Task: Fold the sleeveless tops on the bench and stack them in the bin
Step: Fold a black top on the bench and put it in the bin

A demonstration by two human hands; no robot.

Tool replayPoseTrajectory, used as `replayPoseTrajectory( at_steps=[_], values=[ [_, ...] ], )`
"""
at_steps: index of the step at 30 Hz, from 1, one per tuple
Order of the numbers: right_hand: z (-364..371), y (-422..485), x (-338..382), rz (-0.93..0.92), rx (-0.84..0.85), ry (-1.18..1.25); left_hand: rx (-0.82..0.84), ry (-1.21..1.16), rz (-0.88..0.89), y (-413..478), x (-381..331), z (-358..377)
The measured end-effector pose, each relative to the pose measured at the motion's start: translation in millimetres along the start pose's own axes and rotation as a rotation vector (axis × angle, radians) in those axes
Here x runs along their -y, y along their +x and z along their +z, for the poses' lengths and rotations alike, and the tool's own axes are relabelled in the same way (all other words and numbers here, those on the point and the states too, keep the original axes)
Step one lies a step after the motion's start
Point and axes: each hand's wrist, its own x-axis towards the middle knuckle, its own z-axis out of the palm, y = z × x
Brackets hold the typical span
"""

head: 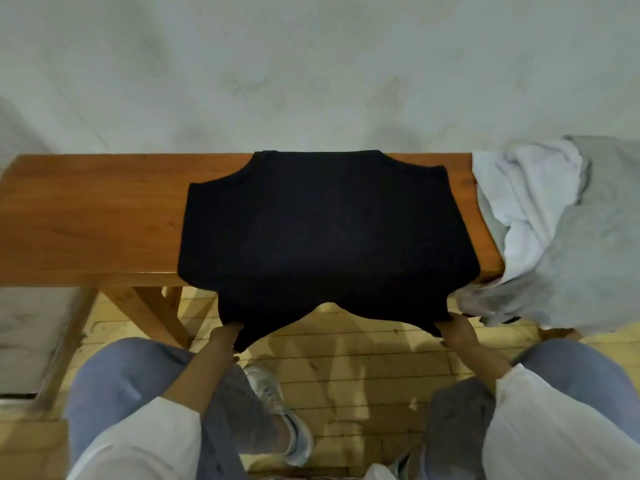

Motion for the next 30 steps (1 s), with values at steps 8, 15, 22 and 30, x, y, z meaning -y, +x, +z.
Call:
replayPoseTrajectory(
  at_steps=[8,15,22,30],
  values=[
    [-23,-82,19,-0.143,-0.043,0.268,0.025,0.005,0.269,-62,-5,-16],
    [-39,-149,69,-0.393,-0.149,0.447,0.211,0.025,0.573,-145,-44,-53],
    [-102,-167,134,-0.463,-0.256,0.766,0.625,-0.744,0.385,-188,-114,-109],
    [-113,-143,128,-0.474,-0.358,0.436,0.357,-0.687,0.425,-156,-112,-109]
  ],
)
